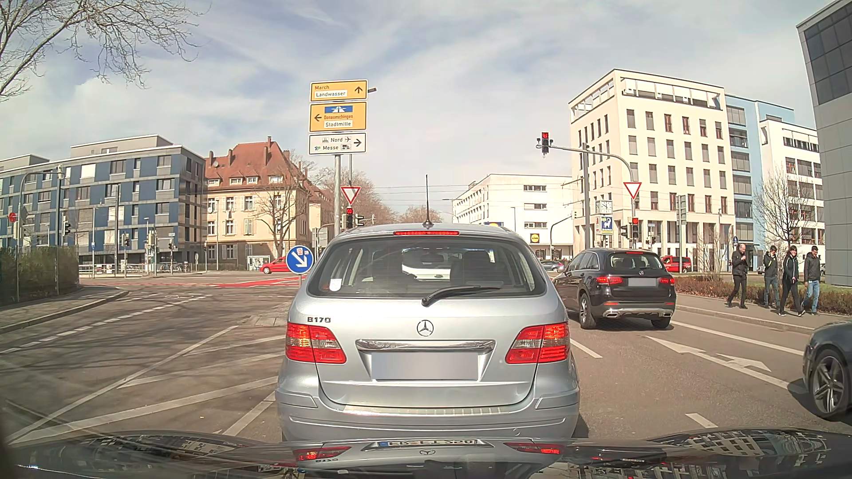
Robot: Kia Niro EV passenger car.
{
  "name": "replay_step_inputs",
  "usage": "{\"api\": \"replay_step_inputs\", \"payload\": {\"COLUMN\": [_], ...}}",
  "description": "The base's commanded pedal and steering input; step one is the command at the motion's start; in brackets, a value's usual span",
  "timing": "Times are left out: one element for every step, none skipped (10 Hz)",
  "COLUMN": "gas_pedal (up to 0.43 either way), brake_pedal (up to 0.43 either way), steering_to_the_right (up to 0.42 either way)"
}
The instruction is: Follow the waypoints while adhering to traffic rules and regulations
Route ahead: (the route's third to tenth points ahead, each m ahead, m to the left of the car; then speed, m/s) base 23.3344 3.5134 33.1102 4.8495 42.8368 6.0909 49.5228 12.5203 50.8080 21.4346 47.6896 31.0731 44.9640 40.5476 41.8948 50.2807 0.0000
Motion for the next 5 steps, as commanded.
{"api": "replay_step_inputs", "payload": {"gas_pedal": [0.000,0.000,0.000,0.000,0.000], "brake_pedal": [0.299,0.299,0.299,0.299,0.299], "steering_to_the_right": [0.006,0.006,0.006,0.006,0.006]}}
